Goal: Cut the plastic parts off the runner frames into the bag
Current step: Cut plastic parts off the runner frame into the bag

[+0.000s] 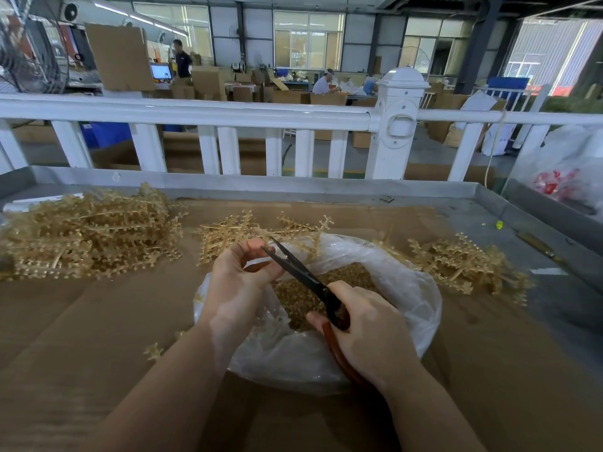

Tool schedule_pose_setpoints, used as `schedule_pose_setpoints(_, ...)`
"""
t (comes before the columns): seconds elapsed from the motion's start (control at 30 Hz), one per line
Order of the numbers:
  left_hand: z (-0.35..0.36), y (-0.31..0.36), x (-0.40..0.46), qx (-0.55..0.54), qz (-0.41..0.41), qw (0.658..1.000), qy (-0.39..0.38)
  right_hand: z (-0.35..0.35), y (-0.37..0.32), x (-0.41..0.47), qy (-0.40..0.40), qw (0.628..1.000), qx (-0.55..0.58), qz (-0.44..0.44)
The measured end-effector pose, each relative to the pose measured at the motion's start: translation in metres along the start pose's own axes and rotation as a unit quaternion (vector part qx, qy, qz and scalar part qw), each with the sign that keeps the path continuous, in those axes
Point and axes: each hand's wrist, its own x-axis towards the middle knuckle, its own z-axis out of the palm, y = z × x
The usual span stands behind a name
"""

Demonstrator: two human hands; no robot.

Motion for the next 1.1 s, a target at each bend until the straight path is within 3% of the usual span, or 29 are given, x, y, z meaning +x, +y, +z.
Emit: schedule_pose_setpoints(1.1,0.0035,0.0023,0.0011,0.015,0.012,0.998,0.052,-0.0039,0.0007,0.0018,-0.034,0.999,-0.012,0.003)
